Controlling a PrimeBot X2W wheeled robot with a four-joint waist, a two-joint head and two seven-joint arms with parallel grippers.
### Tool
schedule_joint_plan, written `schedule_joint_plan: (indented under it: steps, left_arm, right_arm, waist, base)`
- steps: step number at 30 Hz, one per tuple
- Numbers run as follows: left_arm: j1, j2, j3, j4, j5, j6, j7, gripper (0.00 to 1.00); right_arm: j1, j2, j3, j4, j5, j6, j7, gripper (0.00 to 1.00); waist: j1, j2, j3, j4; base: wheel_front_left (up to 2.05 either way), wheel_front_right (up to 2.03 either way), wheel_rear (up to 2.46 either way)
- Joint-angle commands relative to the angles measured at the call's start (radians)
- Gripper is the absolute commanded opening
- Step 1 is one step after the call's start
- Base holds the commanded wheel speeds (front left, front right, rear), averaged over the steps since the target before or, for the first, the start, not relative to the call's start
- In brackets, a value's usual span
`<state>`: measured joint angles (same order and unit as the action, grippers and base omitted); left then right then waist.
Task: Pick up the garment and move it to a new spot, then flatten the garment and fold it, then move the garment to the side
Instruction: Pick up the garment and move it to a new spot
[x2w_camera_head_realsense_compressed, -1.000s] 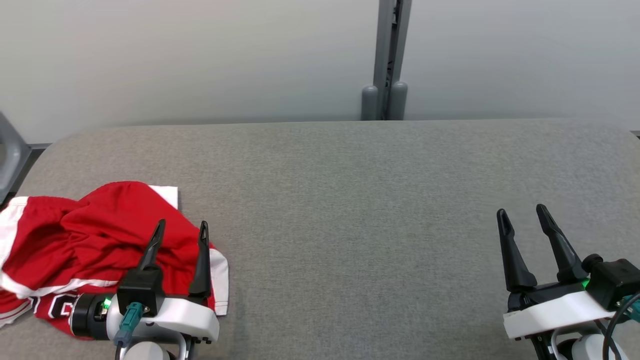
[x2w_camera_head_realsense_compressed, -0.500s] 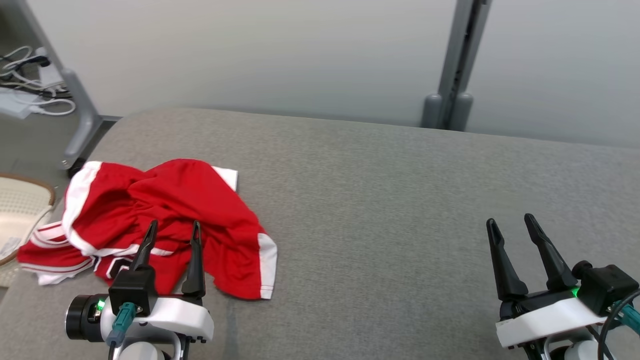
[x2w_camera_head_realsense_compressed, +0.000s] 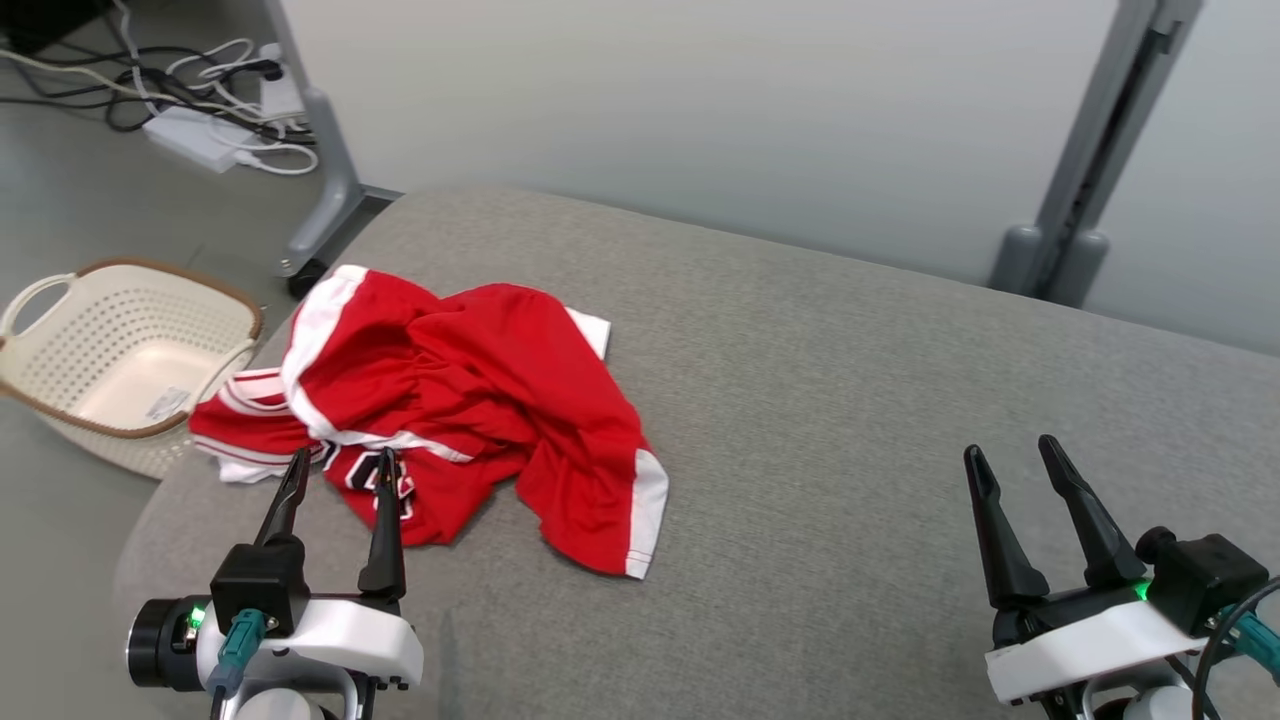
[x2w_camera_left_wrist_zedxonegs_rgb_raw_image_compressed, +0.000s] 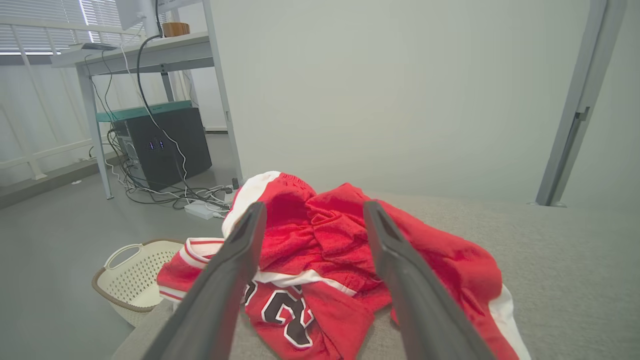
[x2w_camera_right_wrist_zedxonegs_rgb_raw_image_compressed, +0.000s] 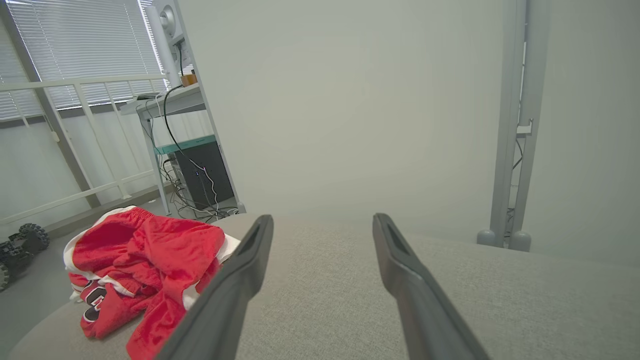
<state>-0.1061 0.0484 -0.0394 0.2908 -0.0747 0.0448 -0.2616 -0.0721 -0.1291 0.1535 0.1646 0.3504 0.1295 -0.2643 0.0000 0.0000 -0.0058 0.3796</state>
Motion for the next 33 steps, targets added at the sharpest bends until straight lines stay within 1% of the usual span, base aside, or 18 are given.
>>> schedule_joint_plan:
  steps: [1, 6, 11, 21, 25, 29, 33]
  left_arm:
    - [0.009, 0.004, 0.002, 0.0, -0.009, 0.001, -0.003, 1.0]
    - [0.009, 0.004, 0.007, 0.003, -0.007, -0.004, -0.003, 1.0]
    - [0.007, 0.004, 0.013, 0.006, -0.003, -0.01, -0.003, 1.0]
    - [0.008, 0.004, 0.028, 0.003, -0.013, -0.02, -0.003, 1.0]
    - [-0.021, 0.009, 0.045, 0.014, -0.037, -0.047, -0.003, 1.0]
    - [-0.083, 0.028, 0.048, 0.031, -0.067, -0.093, 0.001, 1.0]
    - [-0.18, 0.065, 0.061, 0.038, -0.105, -0.122, 0.079, 1.0]
  right_arm:
    - [0.005, -0.007, 0.001, -0.002, 0.003, 0.002, -0.002, 1.0]
    - [0.003, -0.011, 0.014, 0.0, 0.005, 0.002, -0.002, 1.0]
    - [0.002, -0.012, 0.032, 0.008, 0.01, 0.002, -0.002, 1.0]
    - [0.0, -0.004, 0.035, 0.009, 0.014, 0.002, -0.002, 1.0]
    - [-0.008, -0.007, 0.038, 0.006, 0.017, 0.002, -0.002, 1.0]
    - [-0.023, -0.02, 0.039, 0.001, 0.016, 0.002, -0.002, 1.0]
    - [-0.043, -0.029, 0.037, -0.003, 0.014, 0.002, -0.002, 1.0]
  waist:
    - [0.0, 0.0, 0.0, 0.033]
    - [0.0, 0.0, -0.001, 0.071]
    - [0.0, 0.0, -0.003, 0.096]
    - [0.0, 0.0, -0.009, 0.099]
    - [0.0, 0.0, 0.002, 0.089]
    - [0.0, 0.0, 0.031, 0.076]
    - [0.0, 0.0, 0.067, 0.057]
  base:
    - [0.0, 0.0, 0.0]
    - [0.0, 0.0, 0.0]
    - [0.0, 0.0, 0.0]
    - [0.0, 0.0, 0.0]
    - [0.0, 0.0, 0.0]
    - [0.0, 0.0, 0.0]
    - [0.0, 0.0, 0.0]
